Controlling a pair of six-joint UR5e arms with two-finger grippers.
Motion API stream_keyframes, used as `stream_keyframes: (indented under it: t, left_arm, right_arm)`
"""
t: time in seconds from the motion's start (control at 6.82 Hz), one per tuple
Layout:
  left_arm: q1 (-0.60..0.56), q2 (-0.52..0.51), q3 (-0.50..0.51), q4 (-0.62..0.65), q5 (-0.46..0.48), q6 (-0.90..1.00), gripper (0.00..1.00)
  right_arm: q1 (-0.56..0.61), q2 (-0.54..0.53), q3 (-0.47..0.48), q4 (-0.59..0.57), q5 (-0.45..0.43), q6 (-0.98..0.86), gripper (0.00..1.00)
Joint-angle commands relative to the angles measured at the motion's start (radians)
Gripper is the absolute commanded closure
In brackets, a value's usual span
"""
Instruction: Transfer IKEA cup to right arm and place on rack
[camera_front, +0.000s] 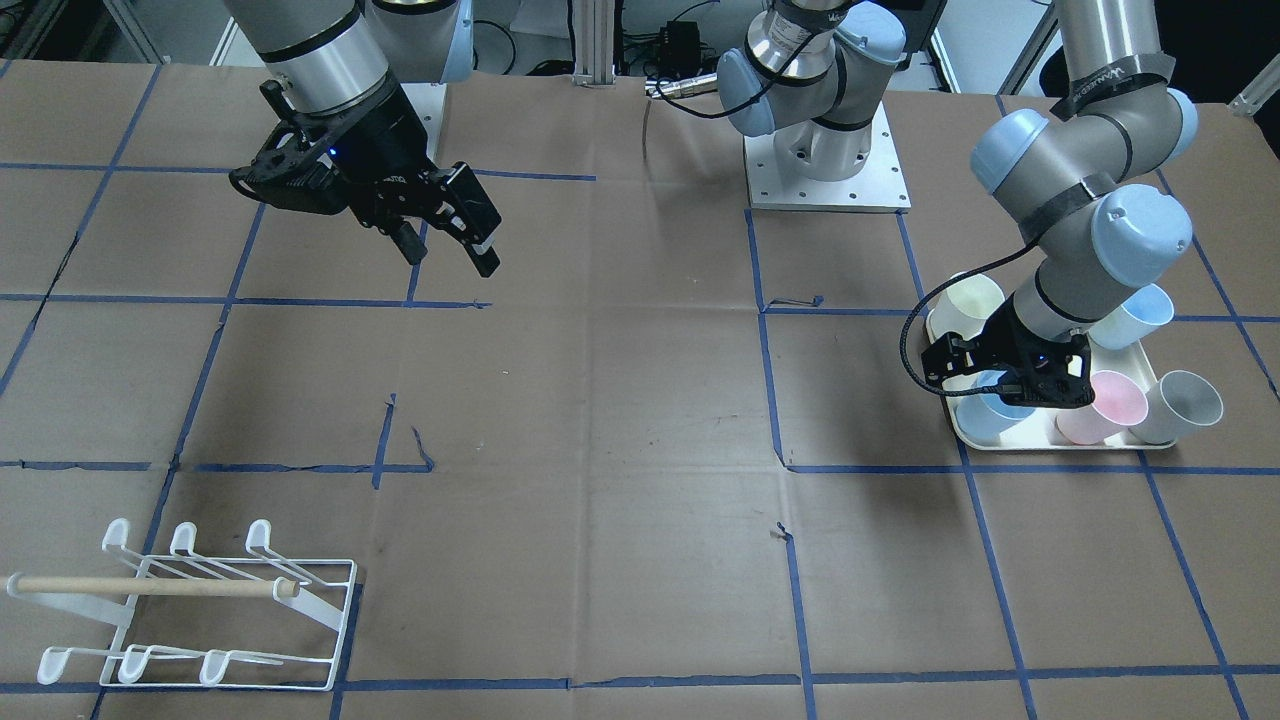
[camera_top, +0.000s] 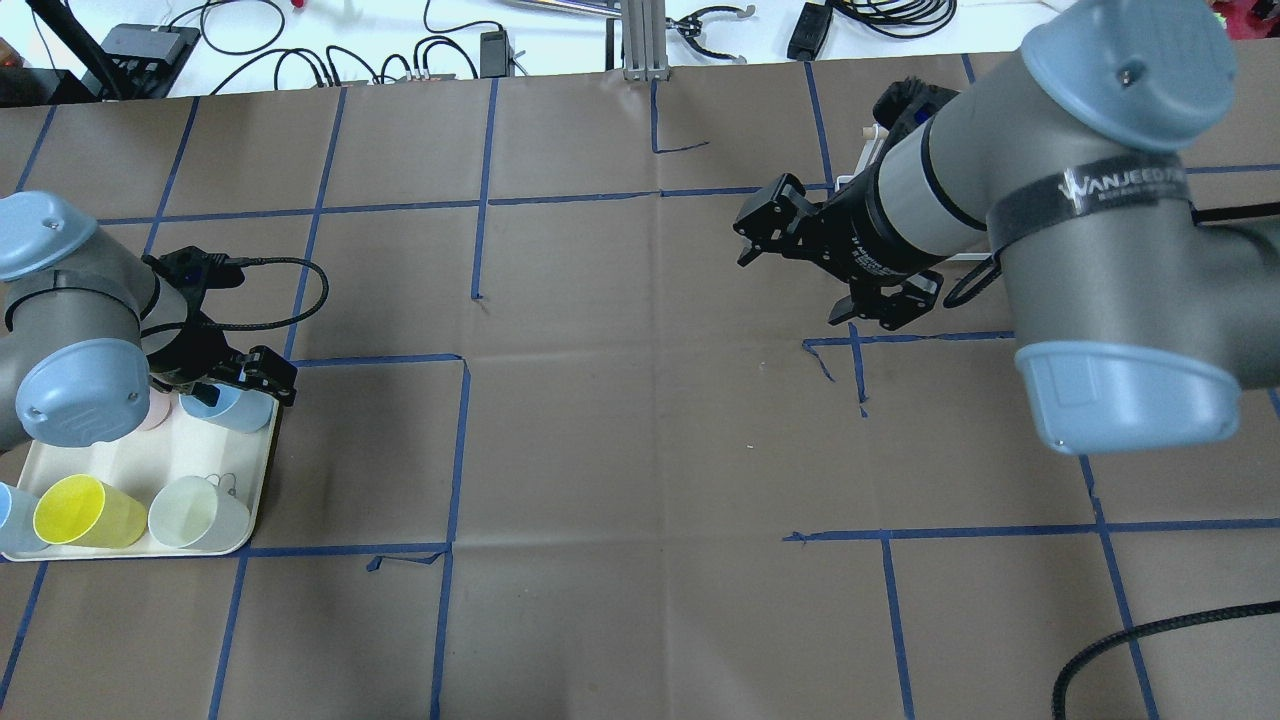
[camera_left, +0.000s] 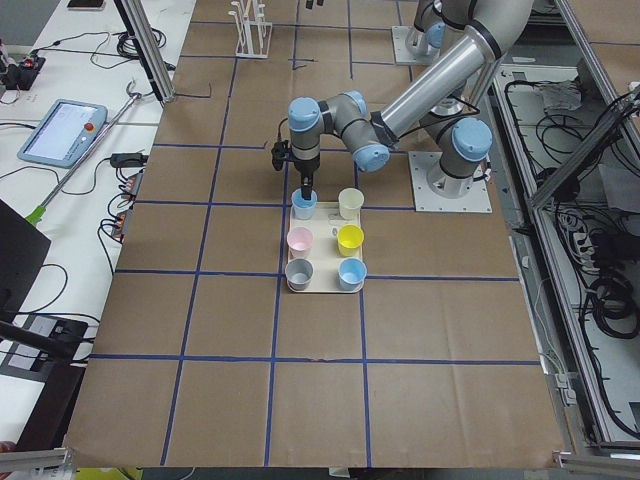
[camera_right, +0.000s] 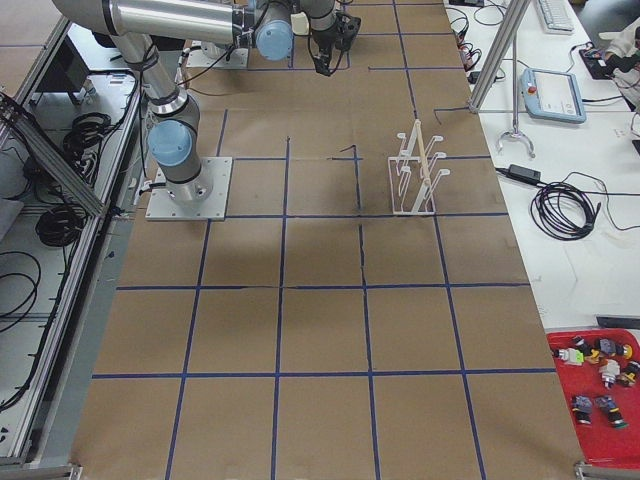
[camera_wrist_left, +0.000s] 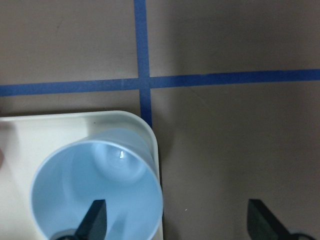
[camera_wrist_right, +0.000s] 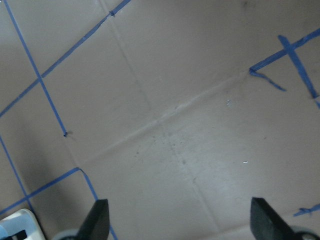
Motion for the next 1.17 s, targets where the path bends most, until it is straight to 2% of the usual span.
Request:
stream_keyframes:
  t: [0.0,0.15,0.44,0.59,0.73,0.88,1.03]
  left_arm:
    - [0.001,-0.008,-0.001,0.041,0.059,-0.027,0.06]
    - [0.001,-0.01,-0.002,0.092,0.079,-0.033,0.27]
    - [0.0,-0.01,-0.002,0.083,0.081,-0.037,0.81]
    - [0.0,-0.01,-0.001,0.083,0.077,-0.038,1.0]
    - [0.0,-0.002,0.013,0.085,0.071,-0.037,1.0]
    - [-0.005,0.015,0.042,0.083,0.074,-0.037,1.0]
    - [-0.01,0.033,0.101,0.028,0.069,-0.037,1.0]
  right_arm:
    - [-0.004,-0.007,0.131,-0.242,0.117,0.26,0.0]
    - [-0.004,-0.001,0.167,-0.339,0.151,0.322,0.0]
    - [-0.001,0.008,0.199,-0.485,0.185,0.543,0.0]
    - [0.0,0.019,0.201,-0.493,0.221,0.613,0.0]
    - [0.0,0.019,0.239,-0.533,0.223,0.628,0.0]
    - [0.0,0.023,0.311,-0.7,0.222,0.631,0.0]
    - [0.0,0.023,0.334,-0.756,0.222,0.636,0.0]
